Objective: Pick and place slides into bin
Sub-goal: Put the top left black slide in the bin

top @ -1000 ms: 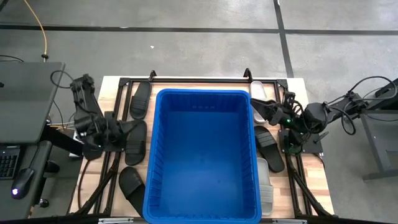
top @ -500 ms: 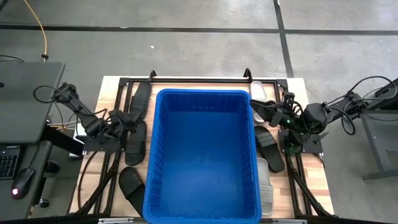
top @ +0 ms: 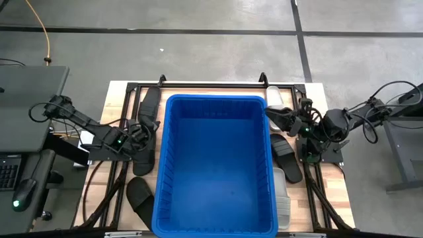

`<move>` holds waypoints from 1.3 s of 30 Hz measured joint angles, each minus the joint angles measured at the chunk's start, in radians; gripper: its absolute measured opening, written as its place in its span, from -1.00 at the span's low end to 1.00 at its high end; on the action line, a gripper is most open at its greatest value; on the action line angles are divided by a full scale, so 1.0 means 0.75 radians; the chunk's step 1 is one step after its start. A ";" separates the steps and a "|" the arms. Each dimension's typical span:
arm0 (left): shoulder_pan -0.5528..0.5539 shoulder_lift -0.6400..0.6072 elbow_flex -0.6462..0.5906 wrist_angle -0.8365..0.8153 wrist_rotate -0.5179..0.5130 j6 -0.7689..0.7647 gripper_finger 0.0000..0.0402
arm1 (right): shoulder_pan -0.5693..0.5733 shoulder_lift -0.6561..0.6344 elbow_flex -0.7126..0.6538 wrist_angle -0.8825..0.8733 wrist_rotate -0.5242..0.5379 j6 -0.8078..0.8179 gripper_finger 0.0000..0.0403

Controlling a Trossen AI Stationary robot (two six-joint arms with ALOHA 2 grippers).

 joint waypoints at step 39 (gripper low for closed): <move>0.429 0.168 -0.192 -0.146 0.111 -0.014 -0.37 | 0.000 -0.013 0.014 0.039 -0.102 -0.025 0.26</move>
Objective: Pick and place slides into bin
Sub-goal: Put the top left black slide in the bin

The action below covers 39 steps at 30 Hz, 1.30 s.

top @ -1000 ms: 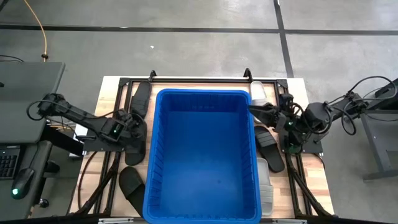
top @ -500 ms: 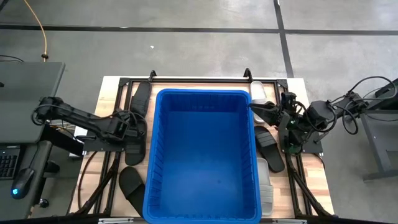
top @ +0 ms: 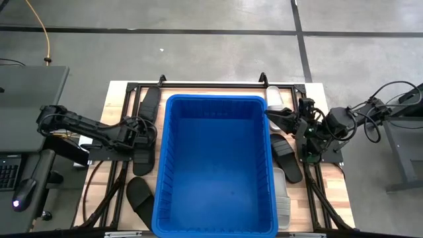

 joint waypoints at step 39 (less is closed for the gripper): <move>0.490 0.164 -0.006 0.402 0.186 0.603 -0.95 | 0.001 0.017 0.000 -0.016 0.032 0.039 0.26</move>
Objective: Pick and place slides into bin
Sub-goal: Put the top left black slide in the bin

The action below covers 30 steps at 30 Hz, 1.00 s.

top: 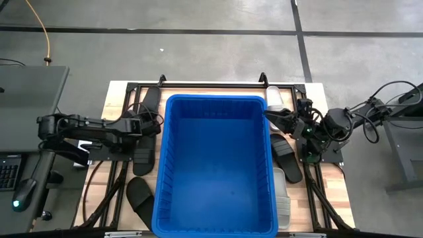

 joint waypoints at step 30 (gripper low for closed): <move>-0.142 -0.550 0.002 -0.367 0.093 -0.060 -0.25 | 0.000 0.006 0.000 -0.079 -0.045 -0.026 0.26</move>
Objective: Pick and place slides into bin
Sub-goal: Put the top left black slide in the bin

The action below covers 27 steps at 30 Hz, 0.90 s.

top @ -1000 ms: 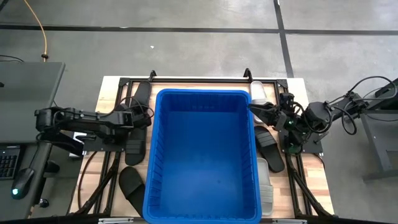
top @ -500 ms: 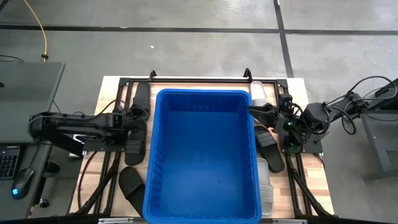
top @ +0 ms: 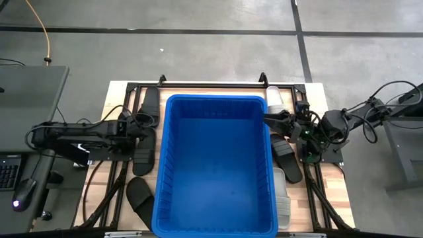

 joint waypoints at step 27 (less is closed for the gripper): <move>0.001 0.582 -0.001 0.387 -0.228 -0.263 0.23 | 0.000 0.001 0.000 -0.052 0.017 0.022 0.26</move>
